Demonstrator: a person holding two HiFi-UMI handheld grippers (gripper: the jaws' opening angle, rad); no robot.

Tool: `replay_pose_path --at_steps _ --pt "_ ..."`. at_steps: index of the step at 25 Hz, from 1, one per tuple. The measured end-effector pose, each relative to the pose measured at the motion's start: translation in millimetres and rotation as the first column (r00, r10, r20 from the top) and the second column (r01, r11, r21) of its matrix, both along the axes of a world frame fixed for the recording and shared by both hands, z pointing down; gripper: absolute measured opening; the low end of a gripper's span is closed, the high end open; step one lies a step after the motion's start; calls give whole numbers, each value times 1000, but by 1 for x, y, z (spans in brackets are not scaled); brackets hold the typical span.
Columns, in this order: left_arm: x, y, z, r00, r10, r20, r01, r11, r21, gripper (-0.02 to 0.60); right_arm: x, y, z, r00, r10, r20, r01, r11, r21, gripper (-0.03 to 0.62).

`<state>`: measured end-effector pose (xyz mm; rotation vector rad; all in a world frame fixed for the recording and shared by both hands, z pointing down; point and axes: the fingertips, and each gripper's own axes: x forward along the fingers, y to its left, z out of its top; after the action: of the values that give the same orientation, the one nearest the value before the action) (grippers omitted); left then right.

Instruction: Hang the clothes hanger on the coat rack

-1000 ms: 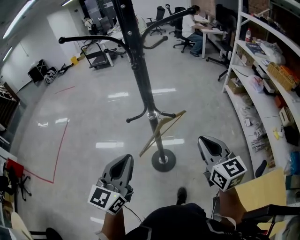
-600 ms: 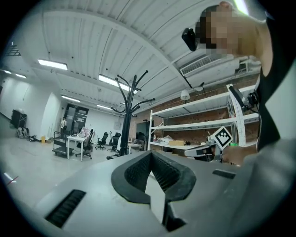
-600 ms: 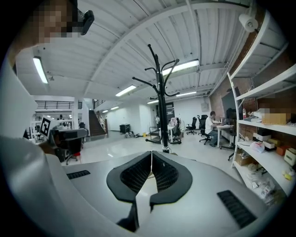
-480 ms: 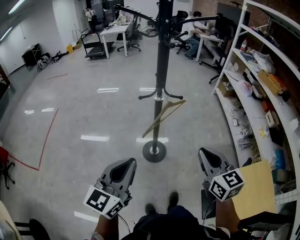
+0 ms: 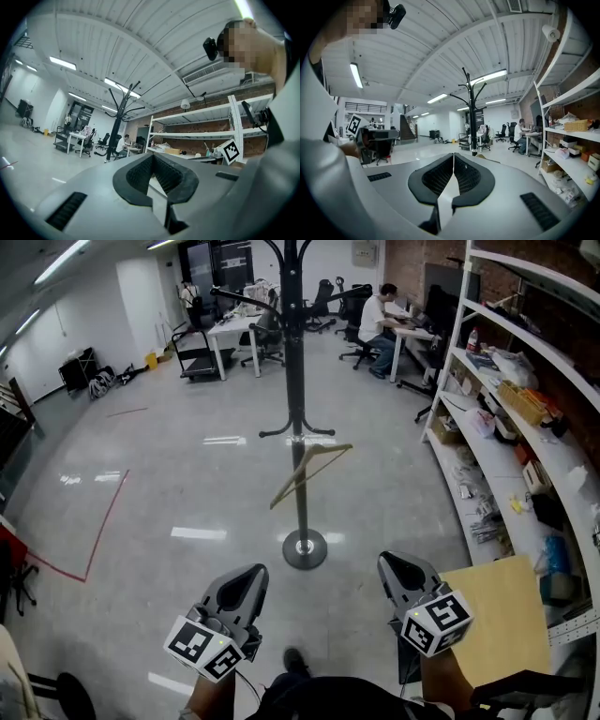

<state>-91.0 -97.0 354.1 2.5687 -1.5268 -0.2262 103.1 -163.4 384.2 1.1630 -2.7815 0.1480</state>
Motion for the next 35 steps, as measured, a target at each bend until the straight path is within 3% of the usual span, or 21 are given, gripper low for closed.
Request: replay_pose_path --at_steps 7,11,17,22,29,35 --pt "74 63 19 998 -39 40 42 996 -78 0 66 62 11 1000 -14 23 14 1000 -23 8" --pt "92 96 19 995 -58 86 66 993 -101 0 82 91 12 998 -30 52 32 999 -25 8" --pt "94 152 18 992 -71 102 80 993 -88 0 80 143 2 997 -48 57 49 999 -5 8" --pt "77 207 23 991 -95 97 101 993 -60 0 67 192 -1 1000 -18 13 18 1000 7 8" --pt "45 306 42 992 -69 110 77 995 -68 0 44 291 10 999 33 3 -32 999 -37 8" --pt "47 358 43 995 -30 91 37 997 -74 0 49 360 -7 997 61 46 -60 998 -33 8"
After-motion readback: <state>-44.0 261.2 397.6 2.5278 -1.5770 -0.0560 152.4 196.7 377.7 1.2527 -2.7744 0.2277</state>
